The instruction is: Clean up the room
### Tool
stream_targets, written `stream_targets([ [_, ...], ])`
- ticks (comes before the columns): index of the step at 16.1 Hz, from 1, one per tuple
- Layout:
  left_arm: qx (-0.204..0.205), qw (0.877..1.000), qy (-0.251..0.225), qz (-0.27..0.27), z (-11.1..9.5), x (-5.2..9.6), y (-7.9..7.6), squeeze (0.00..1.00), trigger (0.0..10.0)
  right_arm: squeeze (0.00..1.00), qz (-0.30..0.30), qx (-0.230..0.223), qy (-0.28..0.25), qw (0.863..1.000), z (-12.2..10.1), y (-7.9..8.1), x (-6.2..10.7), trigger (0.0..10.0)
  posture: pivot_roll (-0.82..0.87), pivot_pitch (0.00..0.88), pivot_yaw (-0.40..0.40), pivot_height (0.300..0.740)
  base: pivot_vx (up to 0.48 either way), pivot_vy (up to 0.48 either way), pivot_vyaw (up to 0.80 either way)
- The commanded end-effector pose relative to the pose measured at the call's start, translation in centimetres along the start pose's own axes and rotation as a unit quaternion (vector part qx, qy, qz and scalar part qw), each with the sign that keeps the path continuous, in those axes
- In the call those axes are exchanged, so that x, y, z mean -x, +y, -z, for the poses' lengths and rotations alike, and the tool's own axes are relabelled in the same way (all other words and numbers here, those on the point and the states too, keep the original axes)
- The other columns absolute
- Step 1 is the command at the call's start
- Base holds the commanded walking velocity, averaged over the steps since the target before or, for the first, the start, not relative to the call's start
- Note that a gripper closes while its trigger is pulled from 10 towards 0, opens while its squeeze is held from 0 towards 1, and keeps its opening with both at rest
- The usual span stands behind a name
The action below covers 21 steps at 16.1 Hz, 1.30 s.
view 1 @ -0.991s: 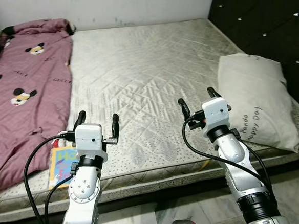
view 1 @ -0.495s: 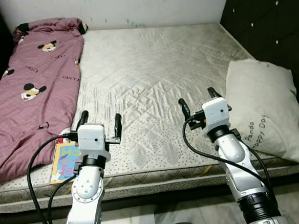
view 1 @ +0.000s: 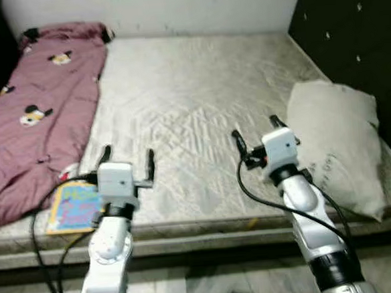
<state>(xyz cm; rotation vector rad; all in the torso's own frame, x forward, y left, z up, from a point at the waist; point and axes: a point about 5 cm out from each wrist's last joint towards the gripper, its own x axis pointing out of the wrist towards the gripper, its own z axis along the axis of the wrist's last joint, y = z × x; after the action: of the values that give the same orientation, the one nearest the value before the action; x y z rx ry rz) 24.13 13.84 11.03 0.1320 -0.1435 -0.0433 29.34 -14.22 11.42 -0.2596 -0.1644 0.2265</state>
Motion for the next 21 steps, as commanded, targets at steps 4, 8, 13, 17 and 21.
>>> stream_targets([
  [4, 0.006, 1.000, -0.003, 0.011, -0.19, -0.15, -0.64, 0.00, 10.0, 0.00, 0.004, 0.008, 0.002, 1.000, 0.09, -0.65, 0.06, 10.0, -0.05, 0.000, -0.017, 0.740, 0.000, -0.291, 0.00],
  [8, 0.018, 0.999, -0.019, 0.023, -0.55, -0.13, -0.83, 0.00, 10.0, 0.00, 0.006, 0.008, 0.001, 1.000, 0.04, -0.70, -0.05, 10.0, -0.05, 0.000, -0.017, 0.740, 0.000, 0.000, 0.00],
  [13, 0.021, 0.999, -0.021, 0.028, -0.57, -0.04, -0.87, 0.00, 10.0, 0.00, 0.005, 0.006, 0.001, 1.000, 0.05, -0.62, -0.11, 10.0, -0.05, 0.000, -0.018, 0.740, 0.249, 0.000, 0.00],
  [17, 0.023, 0.999, -0.023, 0.031, -0.58, -0.07, -0.82, 0.00, 10.0, 0.00, 0.005, 0.007, 0.000, 1.000, 0.01, -0.63, -0.17, 10.0, -0.05, 0.000, -0.018, 0.740, 0.392, 0.000, 0.00],
  [21, 0.023, 0.999, -0.020, 0.031, -0.54, -0.08, -0.80, 0.00, 10.0, 0.00, 0.009, 0.009, 0.003, 1.000, 0.14, -0.91, 0.08, 10.0, -0.05, 0.000, -0.015, 0.740, 0.347, 0.000, 0.00],
])
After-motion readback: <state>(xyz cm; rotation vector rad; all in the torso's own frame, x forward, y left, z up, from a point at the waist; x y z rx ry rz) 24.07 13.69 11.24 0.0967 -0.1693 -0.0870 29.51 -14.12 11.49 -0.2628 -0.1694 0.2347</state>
